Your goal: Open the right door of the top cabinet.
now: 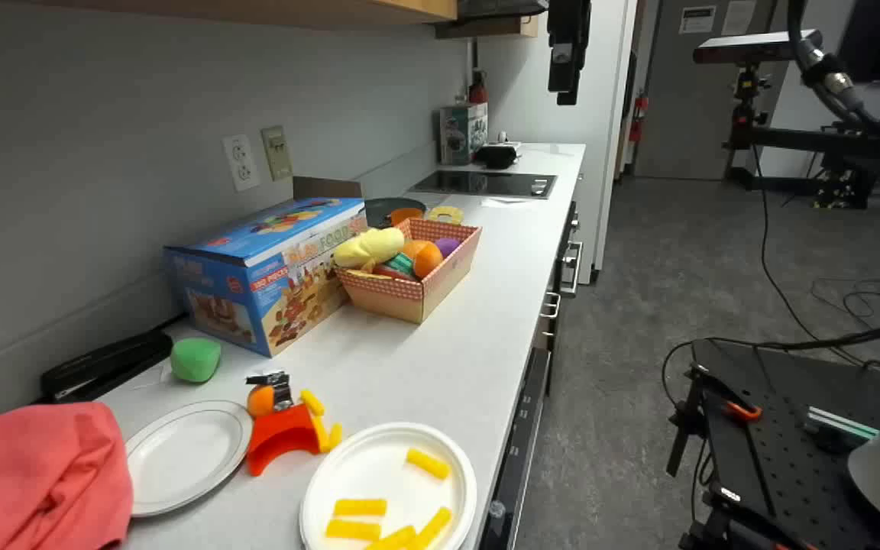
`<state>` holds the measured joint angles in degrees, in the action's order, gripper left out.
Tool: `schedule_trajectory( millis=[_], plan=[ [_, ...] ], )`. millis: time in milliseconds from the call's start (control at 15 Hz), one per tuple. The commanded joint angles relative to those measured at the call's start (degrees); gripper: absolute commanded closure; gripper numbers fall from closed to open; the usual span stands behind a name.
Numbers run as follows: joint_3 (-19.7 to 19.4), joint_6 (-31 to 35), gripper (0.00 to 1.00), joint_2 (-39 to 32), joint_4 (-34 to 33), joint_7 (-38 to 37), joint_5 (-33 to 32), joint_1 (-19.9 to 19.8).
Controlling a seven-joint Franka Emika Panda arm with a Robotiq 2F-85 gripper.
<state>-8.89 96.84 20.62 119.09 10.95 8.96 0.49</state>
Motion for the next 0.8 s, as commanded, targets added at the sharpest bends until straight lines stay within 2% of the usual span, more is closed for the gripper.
schedule_trajectory(
  millis=[0,600,733],
  plan=[
    [0.9,-0.2,0.00,-0.1,-0.2,0.3,0.3,-1.1],
    [0.9,-0.2,0.00,-0.1,-0.2,0.3,0.3,-1.1],
    [1.2,2.9,0.00,0.2,0.5,0.9,-0.3,-1.2]
  ],
)
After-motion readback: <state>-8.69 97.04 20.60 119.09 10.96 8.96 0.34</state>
